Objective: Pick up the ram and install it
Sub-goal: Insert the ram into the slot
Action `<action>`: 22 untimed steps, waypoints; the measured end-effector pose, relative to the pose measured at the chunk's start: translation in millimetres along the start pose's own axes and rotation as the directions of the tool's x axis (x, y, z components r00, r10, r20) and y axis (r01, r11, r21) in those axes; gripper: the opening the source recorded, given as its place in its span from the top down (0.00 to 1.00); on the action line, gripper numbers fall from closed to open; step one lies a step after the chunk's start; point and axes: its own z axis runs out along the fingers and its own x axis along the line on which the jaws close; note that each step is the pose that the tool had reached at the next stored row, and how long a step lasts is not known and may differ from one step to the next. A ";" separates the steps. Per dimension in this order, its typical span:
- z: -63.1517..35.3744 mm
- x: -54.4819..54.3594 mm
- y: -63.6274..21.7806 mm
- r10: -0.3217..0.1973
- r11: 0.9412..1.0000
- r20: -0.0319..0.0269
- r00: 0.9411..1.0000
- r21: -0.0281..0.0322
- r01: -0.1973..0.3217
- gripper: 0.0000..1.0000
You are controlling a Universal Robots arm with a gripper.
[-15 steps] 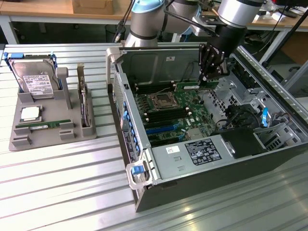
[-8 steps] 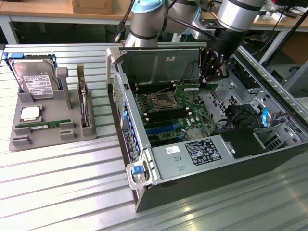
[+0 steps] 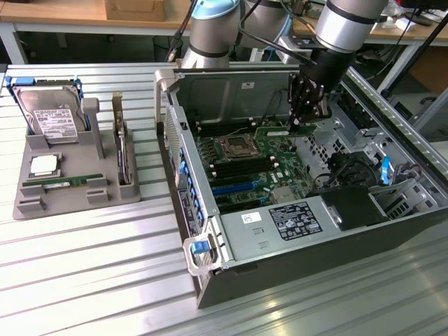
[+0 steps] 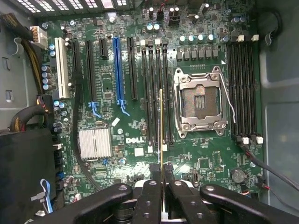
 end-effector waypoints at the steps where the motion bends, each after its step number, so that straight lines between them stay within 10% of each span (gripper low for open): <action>1: 0.8 0.0 -0.3 0.000 1.000 0.000 1.000 0.000 0.000 0.87; 22: 25.7 -0.4 -0.5 0.000 1.000 0.000 1.000 0.000 0.000 0.87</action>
